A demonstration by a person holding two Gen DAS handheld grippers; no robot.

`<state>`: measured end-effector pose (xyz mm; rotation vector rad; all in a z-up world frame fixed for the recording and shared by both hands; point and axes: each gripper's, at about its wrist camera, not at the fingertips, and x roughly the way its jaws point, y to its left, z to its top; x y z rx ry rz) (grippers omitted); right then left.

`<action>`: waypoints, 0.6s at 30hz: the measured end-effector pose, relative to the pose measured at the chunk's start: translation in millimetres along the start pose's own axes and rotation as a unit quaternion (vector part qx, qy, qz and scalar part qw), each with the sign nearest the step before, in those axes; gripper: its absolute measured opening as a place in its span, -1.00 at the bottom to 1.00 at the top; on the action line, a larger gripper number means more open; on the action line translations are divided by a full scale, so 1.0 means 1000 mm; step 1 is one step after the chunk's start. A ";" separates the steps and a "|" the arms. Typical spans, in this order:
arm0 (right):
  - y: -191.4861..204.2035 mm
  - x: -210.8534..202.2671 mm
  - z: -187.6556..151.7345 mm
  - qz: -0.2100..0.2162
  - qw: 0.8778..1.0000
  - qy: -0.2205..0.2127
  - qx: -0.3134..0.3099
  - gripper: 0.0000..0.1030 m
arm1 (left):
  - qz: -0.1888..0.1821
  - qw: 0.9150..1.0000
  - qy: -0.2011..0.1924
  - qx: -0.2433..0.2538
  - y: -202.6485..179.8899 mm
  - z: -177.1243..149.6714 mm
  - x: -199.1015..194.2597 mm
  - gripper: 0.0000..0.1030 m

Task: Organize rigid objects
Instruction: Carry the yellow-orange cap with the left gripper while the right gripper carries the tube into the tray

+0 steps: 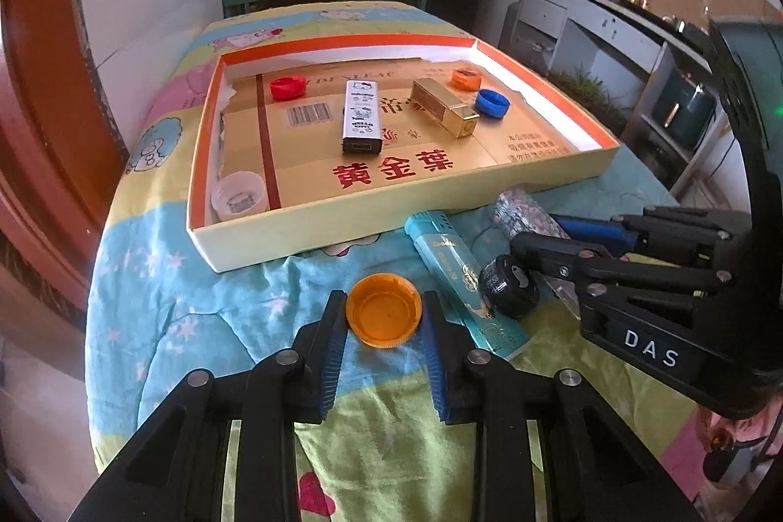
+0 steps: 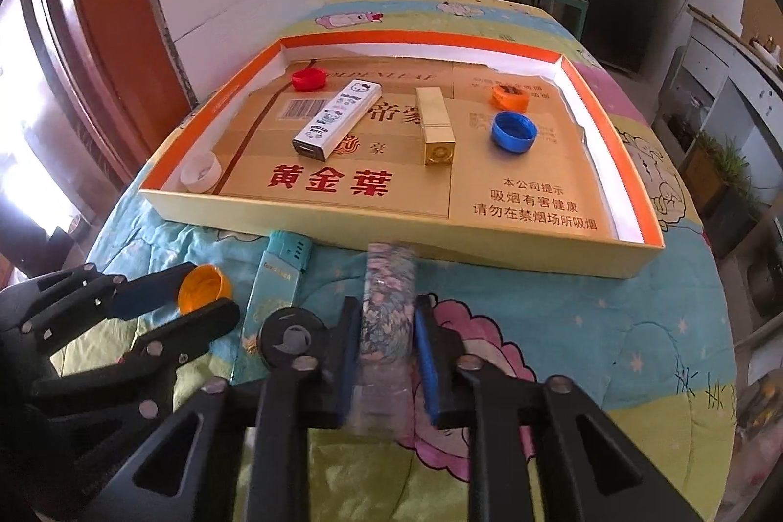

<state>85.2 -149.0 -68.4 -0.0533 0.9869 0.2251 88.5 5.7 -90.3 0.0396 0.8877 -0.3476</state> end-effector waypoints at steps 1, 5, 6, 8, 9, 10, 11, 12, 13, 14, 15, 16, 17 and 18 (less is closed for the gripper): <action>-0.001 -0.001 -0.001 0.002 1.000 0.000 0.001 -0.61 | -0.001 1.000 -0.003 -0.003 0.001 0.000 -0.001 -0.42; -0.005 -0.007 -0.004 0.011 1.000 -0.004 0.007 -0.61 | -0.003 1.000 -0.008 -0.008 0.003 -0.001 -0.005 -0.42; -0.006 -0.008 -0.004 0.012 1.000 -0.006 0.009 -0.61 | -0.005 1.000 -0.008 -0.008 0.002 -0.002 -0.006 -0.42; -0.009 -0.014 -0.003 0.015 1.000 -0.011 0.011 -0.61 | -0.005 1.000 -0.012 -0.008 0.001 -0.002 -0.009 -0.42; -0.010 -0.017 -0.003 0.015 1.000 -0.014 0.012 -0.61 | -0.006 1.000 -0.014 -0.008 0.001 -0.001 -0.011 -0.42; -0.011 -0.020 -0.002 0.016 1.000 -0.017 0.013 -0.61 | -0.008 1.000 -0.016 -0.009 0.001 0.000 -0.014 -0.42; -0.013 -0.024 -0.001 0.017 1.000 -0.022 0.013 -0.61 | -0.010 1.000 -0.019 -0.012 0.002 0.001 -0.016 -0.42; -0.014 -0.028 0.001 0.018 0.999 -0.026 0.014 -0.61 | -0.013 1.000 -0.023 -0.016 0.002 0.004 -0.019 -0.42; -0.016 -0.031 0.003 0.018 0.999 -0.030 0.014 -0.61 | -0.014 0.999 -0.025 -0.019 0.003 0.005 -0.022 -0.42; -0.017 -0.036 0.006 0.019 0.999 -0.035 0.014 -0.61 | -0.016 0.999 -0.028 -0.022 0.003 0.009 -0.025 -0.42; -0.019 -0.039 0.007 0.019 0.999 -0.039 0.013 -0.61 | -0.016 0.999 -0.032 -0.024 0.004 0.012 -0.028 -0.42; -0.020 -0.043 0.010 0.018 0.999 -0.044 0.012 -0.61 | -0.015 0.999 -0.034 -0.024 0.004 0.015 -0.030 -0.42; -0.022 -0.047 0.013 0.017 0.999 -0.049 0.012 -0.61 | -0.014 0.999 -0.038 -0.025 0.004 0.020 -0.033 -0.42; -0.023 -0.050 0.016 0.017 0.998 -0.053 0.011 -0.61 | -0.012 0.999 -0.042 -0.025 0.004 0.024 -0.035 -0.42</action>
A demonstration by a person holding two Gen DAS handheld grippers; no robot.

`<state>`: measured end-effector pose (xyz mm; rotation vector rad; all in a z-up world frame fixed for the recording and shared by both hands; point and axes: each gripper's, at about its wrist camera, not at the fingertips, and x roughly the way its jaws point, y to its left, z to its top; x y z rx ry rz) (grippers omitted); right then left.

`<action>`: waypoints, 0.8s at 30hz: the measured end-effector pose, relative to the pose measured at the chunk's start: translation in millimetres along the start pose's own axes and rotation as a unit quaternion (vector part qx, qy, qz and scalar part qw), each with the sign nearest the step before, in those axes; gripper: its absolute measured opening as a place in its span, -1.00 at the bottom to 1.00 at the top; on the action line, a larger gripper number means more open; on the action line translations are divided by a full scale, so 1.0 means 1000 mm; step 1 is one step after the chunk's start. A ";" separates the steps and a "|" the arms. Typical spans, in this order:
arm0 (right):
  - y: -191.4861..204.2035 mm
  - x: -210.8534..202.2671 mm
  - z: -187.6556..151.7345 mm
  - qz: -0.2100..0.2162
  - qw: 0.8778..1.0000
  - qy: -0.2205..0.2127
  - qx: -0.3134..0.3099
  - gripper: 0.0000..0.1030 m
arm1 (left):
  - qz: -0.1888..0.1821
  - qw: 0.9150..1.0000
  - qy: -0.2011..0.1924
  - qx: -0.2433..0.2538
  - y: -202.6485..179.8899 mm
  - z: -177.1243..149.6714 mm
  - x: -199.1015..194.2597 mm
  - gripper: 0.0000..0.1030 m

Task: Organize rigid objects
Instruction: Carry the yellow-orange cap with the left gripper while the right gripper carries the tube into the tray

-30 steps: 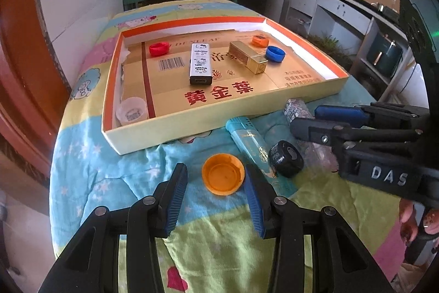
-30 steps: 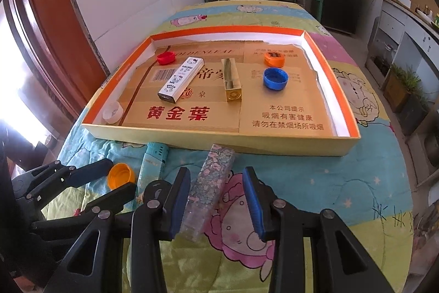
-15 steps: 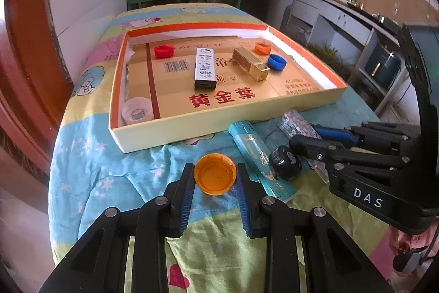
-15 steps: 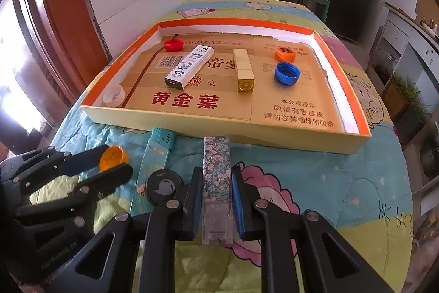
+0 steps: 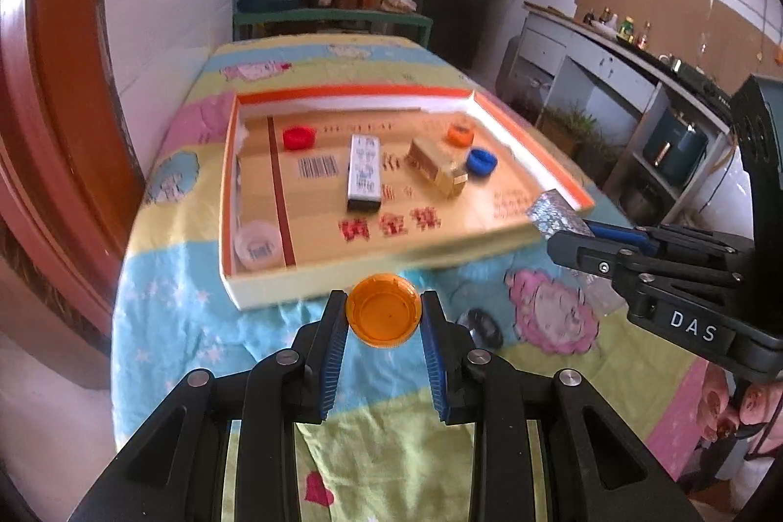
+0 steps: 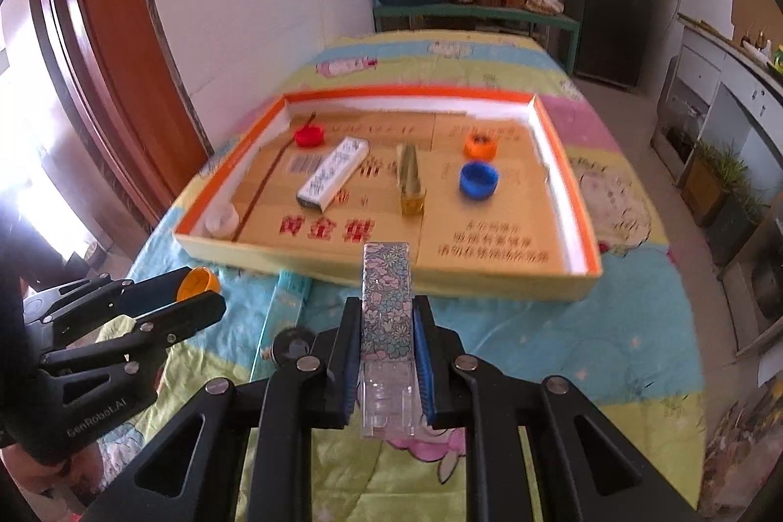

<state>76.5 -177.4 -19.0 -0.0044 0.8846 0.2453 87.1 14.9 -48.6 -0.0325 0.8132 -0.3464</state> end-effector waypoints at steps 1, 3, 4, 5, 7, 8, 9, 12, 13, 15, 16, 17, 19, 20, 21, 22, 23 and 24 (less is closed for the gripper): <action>-0.001 -0.002 0.003 0.000 1.000 -0.003 -0.001 -0.61 | 0.001 1.000 -0.004 0.000 0.000 0.004 -0.002 -0.42; -0.002 -0.007 0.009 -0.002 1.000 -0.009 -0.004 -0.61 | 0.007 1.000 -0.013 0.000 -0.002 0.012 -0.007 -0.42; -0.003 -0.009 0.012 -0.003 1.000 -0.012 -0.007 -0.61 | 0.011 1.000 -0.018 0.001 -0.002 0.016 -0.009 -0.42; -0.004 -0.010 0.015 -0.004 1.000 -0.014 -0.008 -0.61 | 0.014 1.000 -0.022 0.001 -0.003 0.020 -0.011 -0.42; -0.004 -0.012 0.020 -0.006 1.000 -0.017 -0.013 -0.61 | 0.021 0.999 -0.028 -0.001 -0.003 0.029 -0.014 -0.42; -0.003 -0.013 0.022 -0.008 1.000 -0.019 -0.017 -0.61 | 0.024 0.999 -0.030 -0.003 -0.003 0.033 -0.015 -0.42; -0.003 -0.013 0.025 -0.009 1.000 -0.021 -0.020 -0.61 | 0.026 0.999 -0.033 -0.005 -0.004 0.038 -0.016 -0.41; -0.002 -0.015 0.032 -0.010 0.999 -0.027 -0.027 -0.61 | 0.036 0.999 -0.039 -0.010 -0.002 0.052 -0.017 -0.41; -0.002 -0.015 0.034 -0.010 0.999 -0.028 -0.028 -0.61 | 0.037 0.998 -0.041 -0.013 -0.002 0.056 -0.017 -0.41; -0.003 -0.015 0.040 -0.009 0.999 -0.031 -0.032 -0.61 | 0.043 0.998 -0.043 -0.018 0.000 0.066 -0.015 -0.41; -0.004 -0.014 0.043 -0.008 0.999 -0.031 -0.033 -0.61 | 0.047 0.998 -0.043 -0.020 0.001 0.070 -0.015 -0.41; -0.005 -0.013 0.047 -0.005 0.999 -0.032 -0.033 -0.61 | 0.050 0.998 -0.044 -0.023 0.002 0.074 -0.014 -0.41; -0.008 -0.011 0.054 -0.002 0.999 -0.032 -0.033 -0.61 | 0.052 0.997 -0.045 -0.031 0.005 0.084 -0.011 -0.41; -0.009 -0.009 0.059 0.000 0.999 -0.032 -0.033 -0.61 | 0.054 0.997 -0.045 -0.033 0.006 0.087 -0.010 -0.41; -0.010 -0.007 0.063 0.001 0.999 -0.032 -0.034 -0.61 | 0.056 0.997 -0.046 -0.036 0.008 0.091 -0.008 -0.41; -0.012 -0.005 0.067 0.002 0.999 -0.032 -0.035 -0.61 | 0.058 0.997 -0.045 -0.038 0.009 0.095 -0.006 -0.41; -0.014 -0.004 0.071 0.003 0.999 -0.031 -0.035 -0.61 | 0.061 0.996 -0.044 -0.040 0.011 0.098 -0.003 -0.41; -0.016 -0.002 0.075 0.006 0.999 -0.031 -0.034 -0.61 | 0.064 0.996 -0.042 -0.041 0.012 0.101 0.000 -0.41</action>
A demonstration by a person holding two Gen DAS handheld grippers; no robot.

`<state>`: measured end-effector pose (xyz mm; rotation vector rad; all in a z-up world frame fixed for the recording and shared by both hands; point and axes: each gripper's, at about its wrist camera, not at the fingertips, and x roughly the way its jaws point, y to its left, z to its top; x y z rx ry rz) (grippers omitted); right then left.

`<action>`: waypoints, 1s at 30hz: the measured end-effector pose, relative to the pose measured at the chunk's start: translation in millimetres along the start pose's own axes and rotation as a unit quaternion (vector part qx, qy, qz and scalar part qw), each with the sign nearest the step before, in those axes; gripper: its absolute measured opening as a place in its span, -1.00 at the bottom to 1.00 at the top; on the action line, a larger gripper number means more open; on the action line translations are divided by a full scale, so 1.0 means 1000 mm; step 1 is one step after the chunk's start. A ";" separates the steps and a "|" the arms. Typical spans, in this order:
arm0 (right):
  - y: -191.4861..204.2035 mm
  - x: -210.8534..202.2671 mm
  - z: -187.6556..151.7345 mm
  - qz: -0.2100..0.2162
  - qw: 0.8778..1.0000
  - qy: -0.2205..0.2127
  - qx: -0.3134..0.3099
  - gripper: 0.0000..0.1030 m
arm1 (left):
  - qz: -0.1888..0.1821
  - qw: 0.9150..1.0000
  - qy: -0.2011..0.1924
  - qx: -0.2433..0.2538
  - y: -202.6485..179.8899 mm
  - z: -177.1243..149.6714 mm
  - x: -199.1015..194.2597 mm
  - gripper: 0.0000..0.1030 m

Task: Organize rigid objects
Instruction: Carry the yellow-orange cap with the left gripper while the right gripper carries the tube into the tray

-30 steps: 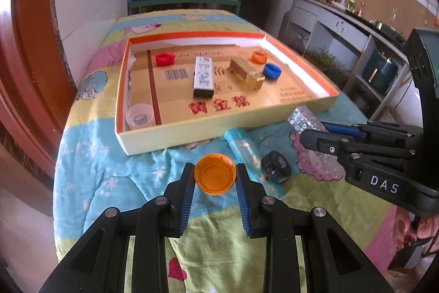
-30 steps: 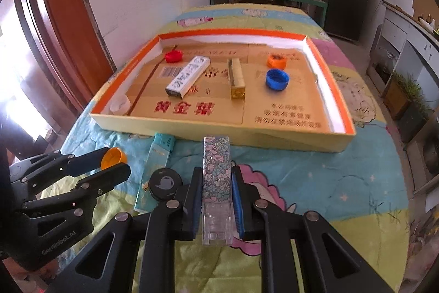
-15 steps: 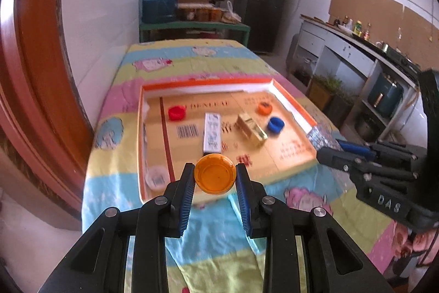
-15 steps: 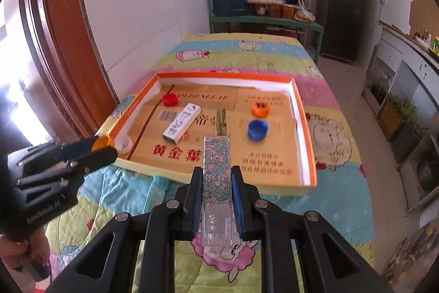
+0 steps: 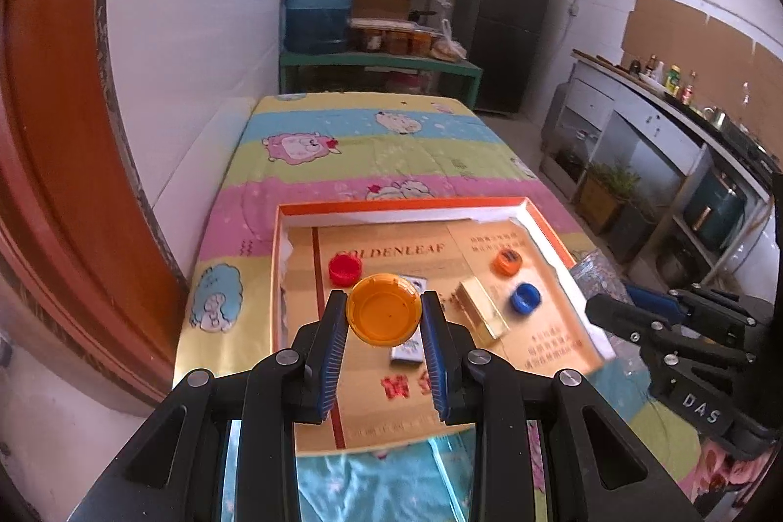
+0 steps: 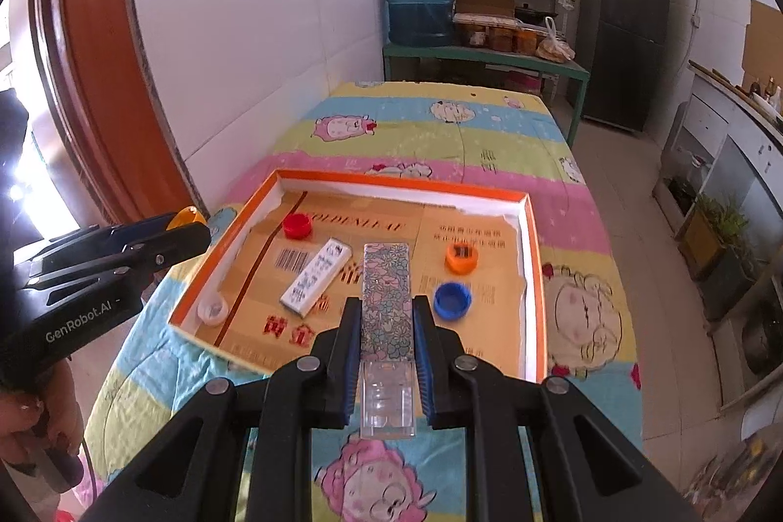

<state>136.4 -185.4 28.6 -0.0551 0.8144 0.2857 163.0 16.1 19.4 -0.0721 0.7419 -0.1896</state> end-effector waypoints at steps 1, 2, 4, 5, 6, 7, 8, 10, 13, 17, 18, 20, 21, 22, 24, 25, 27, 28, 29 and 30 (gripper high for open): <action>-0.002 0.002 0.004 0.003 1.000 0.000 0.001 -0.61 | 0.002 1.000 0.003 -0.002 0.001 0.002 0.004 -0.41; -0.004 0.006 0.008 0.006 1.000 0.001 0.002 -0.61 | 0.002 1.000 0.007 -0.003 0.001 0.005 0.008 -0.41; -0.007 0.011 0.015 0.009 1.000 0.002 0.000 -0.61 | 0.006 1.000 0.010 -0.004 0.003 0.009 0.014 -0.41; -0.008 0.014 0.019 0.012 1.000 0.002 -0.002 -0.61 | 0.009 1.000 0.011 -0.004 0.004 0.011 0.018 -0.41; -0.009 0.017 0.021 0.014 1.000 0.003 -0.003 -0.61 | 0.010 1.000 0.015 -0.005 0.005 0.014 0.022 -0.41; -0.011 0.022 0.025 0.018 1.000 0.006 -0.002 -0.61 | 0.011 1.000 0.019 -0.006 0.007 0.015 0.026 -0.41; -0.012 0.027 0.028 0.021 1.000 0.009 0.000 -0.61 | 0.012 1.000 0.022 -0.008 0.008 0.017 0.030 -0.41; -0.014 0.035 0.033 0.024 1.000 0.013 0.001 -0.61 | 0.013 0.999 0.029 -0.012 0.011 0.019 0.039 -0.41; -0.017 0.048 0.040 0.022 1.000 0.019 0.001 -0.61 | 0.016 0.999 0.037 -0.017 0.015 0.021 0.051 -0.41; -0.020 0.066 0.047 0.025 0.999 0.029 0.000 -0.61 | 0.021 0.998 0.050 -0.019 0.017 0.018 0.066 -0.41; -0.020 0.069 0.048 0.025 0.999 0.030 -0.002 -0.61 | 0.022 0.998 0.055 -0.019 0.018 0.017 0.071 -0.41; -0.020 0.077 0.050 0.025 0.999 0.035 -0.003 -0.61 | 0.023 0.998 0.062 -0.020 0.019 0.014 0.079 -0.41; -0.021 0.081 0.051 0.026 0.999 0.038 -0.002 -0.61 | 0.024 0.997 0.065 -0.020 0.020 0.013 0.082 -0.41; -0.021 0.084 0.052 0.026 0.999 0.040 -0.002 -0.61 | 0.024 0.997 0.068 -0.020 0.020 0.011 0.085 -0.41; -0.022 0.091 0.052 0.026 0.999 0.045 -0.002 -0.61 | 0.026 0.997 0.075 -0.021 0.021 0.010 0.092 -0.41; -0.022 0.096 0.053 0.027 0.998 0.048 -0.001 -0.61 | 0.026 0.996 0.078 -0.021 0.022 0.009 0.095 -0.41; -0.023 0.101 0.053 0.030 0.998 0.053 0.001 -0.61 | 0.028 0.996 0.083 -0.020 0.022 0.007 0.102 -0.41; -0.023 0.103 0.053 0.030 0.998 0.055 0.001 -0.61 | 0.029 0.996 0.086 -0.020 0.023 0.006 0.104 -0.41; -0.023 0.107 0.054 0.030 0.998 0.058 0.001 -0.61 | 0.030 0.995 0.090 -0.020 0.024 0.005 0.108 -0.41; -0.023 0.109 0.054 0.029 0.998 0.060 0.001 -0.61 | 0.030 0.995 0.092 -0.020 0.024 0.004 0.110 -0.41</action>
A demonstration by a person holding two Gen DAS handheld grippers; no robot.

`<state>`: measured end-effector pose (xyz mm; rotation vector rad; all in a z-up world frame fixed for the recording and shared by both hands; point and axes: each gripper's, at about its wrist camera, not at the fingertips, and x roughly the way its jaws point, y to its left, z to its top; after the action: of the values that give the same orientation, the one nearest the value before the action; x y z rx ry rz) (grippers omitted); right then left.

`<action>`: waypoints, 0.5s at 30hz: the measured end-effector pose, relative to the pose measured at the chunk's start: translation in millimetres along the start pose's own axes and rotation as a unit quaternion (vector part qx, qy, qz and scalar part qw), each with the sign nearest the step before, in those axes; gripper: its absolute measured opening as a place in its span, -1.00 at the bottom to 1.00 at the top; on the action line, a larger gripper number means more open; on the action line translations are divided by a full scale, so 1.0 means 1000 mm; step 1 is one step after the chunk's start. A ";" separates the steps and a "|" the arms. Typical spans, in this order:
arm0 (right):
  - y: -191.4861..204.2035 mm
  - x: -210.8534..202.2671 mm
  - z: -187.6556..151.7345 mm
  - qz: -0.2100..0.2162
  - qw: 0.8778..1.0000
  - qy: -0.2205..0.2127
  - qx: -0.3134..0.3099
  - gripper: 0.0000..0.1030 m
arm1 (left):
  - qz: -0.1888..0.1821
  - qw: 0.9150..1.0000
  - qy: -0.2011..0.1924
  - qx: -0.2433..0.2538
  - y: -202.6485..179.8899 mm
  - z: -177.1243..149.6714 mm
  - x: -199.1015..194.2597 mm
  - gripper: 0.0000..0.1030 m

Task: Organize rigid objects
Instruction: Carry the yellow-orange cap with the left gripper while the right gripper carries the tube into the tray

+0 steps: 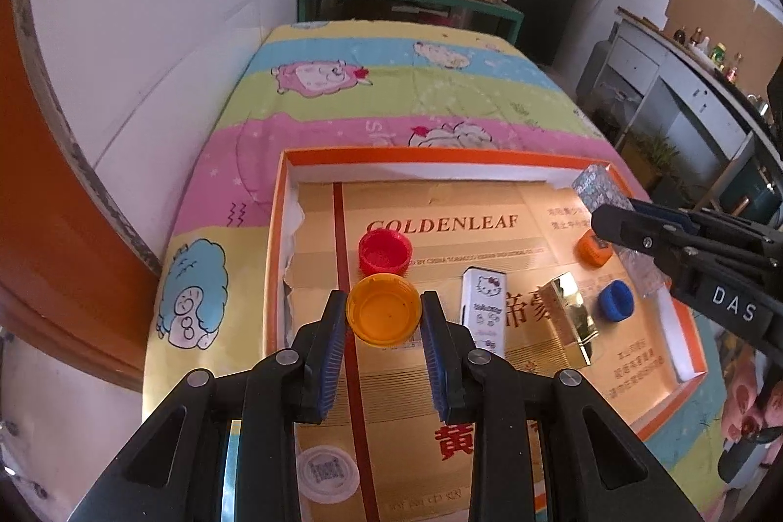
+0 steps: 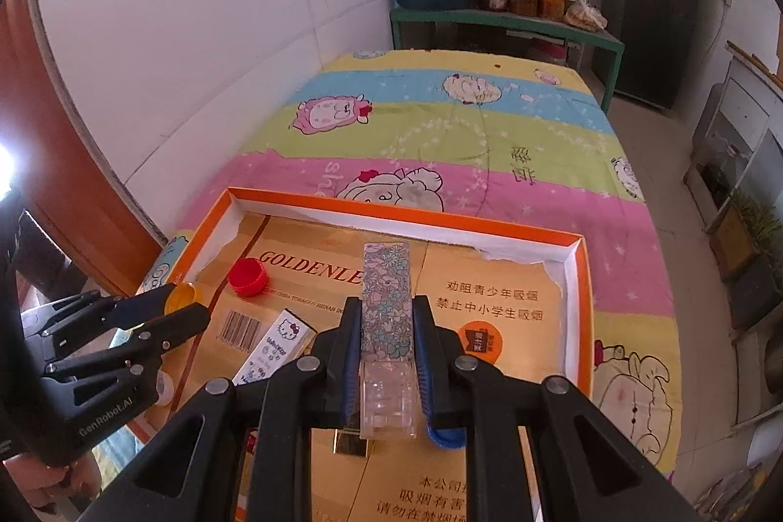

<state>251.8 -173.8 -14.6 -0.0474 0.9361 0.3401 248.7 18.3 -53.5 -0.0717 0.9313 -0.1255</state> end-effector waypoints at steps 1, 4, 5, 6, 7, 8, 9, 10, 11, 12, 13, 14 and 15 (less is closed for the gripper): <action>0.000 0.002 0.000 -0.001 1.000 0.002 0.000 -0.61 | 0.000 1.000 0.003 0.000 0.000 0.000 0.003 -0.41; -0.003 0.011 0.002 -0.002 1.000 0.009 0.002 -0.61 | 0.000 1.000 0.010 0.001 -0.001 -0.001 0.009 -0.41; -0.004 0.014 0.003 -0.002 1.000 0.012 0.004 -0.61 | 0.001 1.000 0.012 0.001 -0.001 -0.002 0.010 -0.41; -0.005 0.017 0.003 -0.003 1.000 0.014 0.005 -0.61 | 0.001 1.000 0.013 0.002 -0.001 -0.002 0.012 -0.41; -0.005 0.019 0.004 -0.005 1.000 0.016 0.005 -0.61 | 0.002 1.000 0.014 0.002 -0.001 -0.002 0.013 -0.41; -0.006 0.023 0.004 -0.007 1.000 0.019 0.005 -0.61 | 0.002 1.000 0.016 0.002 0.000 -0.003 0.015 -0.41; -0.007 0.025 0.005 -0.008 1.000 0.021 0.006 -0.61 | 0.002 1.000 0.017 0.002 0.000 -0.003 0.016 -0.41; -0.007 0.028 0.005 -0.010 1.000 0.024 0.006 -0.61 | 0.003 1.000 0.018 0.002 0.000 -0.002 0.018 -0.41; -0.008 0.031 0.005 -0.013 0.999 0.028 0.005 -0.61 | 0.003 1.000 0.019 0.002 0.000 -0.002 0.019 -0.41; -0.008 0.034 0.005 -0.015 0.999 0.032 0.005 -0.61 | 0.003 1.000 0.020 0.002 0.000 -0.002 0.020 -0.41; -0.009 0.036 0.005 -0.017 0.999 0.035 0.004 -0.61 | 0.003 1.000 0.021 0.003 0.000 -0.002 0.021 -0.41; -0.009 0.040 0.004 -0.018 0.999 0.038 0.004 -0.61 | 0.004 1.000 0.021 0.003 0.000 -0.002 0.021 -0.41; -0.009 0.041 0.004 -0.018 0.999 0.040 0.004 -0.61 | 0.005 1.000 0.022 0.004 -0.001 -0.002 0.023 -0.41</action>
<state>279.7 -170.4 -46.0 -0.0716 1.0143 0.3033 260.1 14.3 -72.7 -0.0571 0.9751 -0.1230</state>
